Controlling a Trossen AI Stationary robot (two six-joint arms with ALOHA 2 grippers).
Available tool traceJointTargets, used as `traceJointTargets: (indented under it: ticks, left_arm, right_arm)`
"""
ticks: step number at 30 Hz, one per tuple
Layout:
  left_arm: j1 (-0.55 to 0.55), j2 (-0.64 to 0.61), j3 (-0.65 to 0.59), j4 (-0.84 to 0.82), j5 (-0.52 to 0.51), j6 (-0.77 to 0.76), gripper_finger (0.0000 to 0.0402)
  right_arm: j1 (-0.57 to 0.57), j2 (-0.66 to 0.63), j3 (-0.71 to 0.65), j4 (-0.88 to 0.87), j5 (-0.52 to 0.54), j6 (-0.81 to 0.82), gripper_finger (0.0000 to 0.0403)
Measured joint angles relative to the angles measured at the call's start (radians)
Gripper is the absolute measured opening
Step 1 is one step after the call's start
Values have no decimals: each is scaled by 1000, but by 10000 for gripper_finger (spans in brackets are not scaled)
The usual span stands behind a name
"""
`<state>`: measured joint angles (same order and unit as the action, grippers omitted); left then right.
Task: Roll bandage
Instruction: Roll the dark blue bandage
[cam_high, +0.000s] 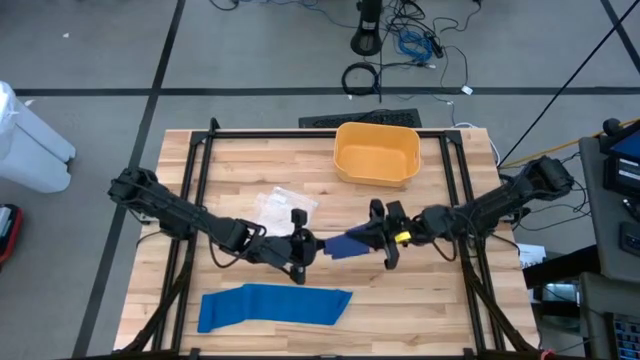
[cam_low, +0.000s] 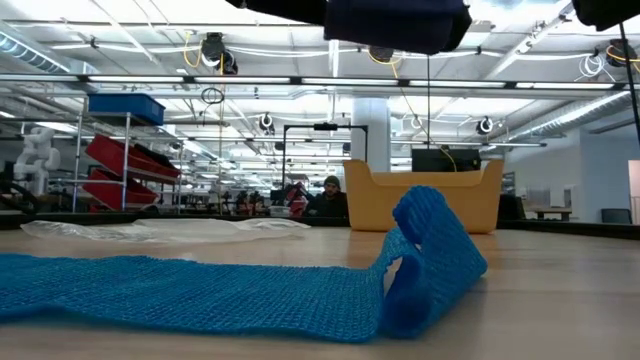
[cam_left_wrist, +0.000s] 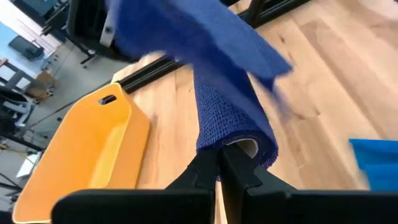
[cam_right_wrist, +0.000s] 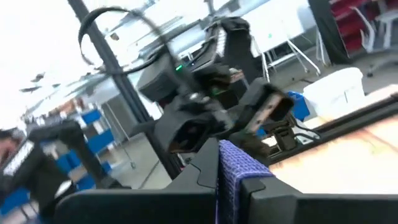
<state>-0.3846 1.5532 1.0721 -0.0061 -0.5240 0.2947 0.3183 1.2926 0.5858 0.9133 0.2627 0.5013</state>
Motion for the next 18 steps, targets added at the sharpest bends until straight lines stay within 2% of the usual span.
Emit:
traceJointTargets:
  ticks: [5,12,18]
  left_arm:
    - [-25,0,0,-1,0,-10,5]
    - [-62,0,0,-3,-2,-28,5]
    - [-80,20,0,-3,25,-25,5]
  right_arm:
    - [-22,0,0,-13,71,80,22]
    - [-37,0,0,-88,103,410,86]
    - [-37,0,0,-89,99,441,125]
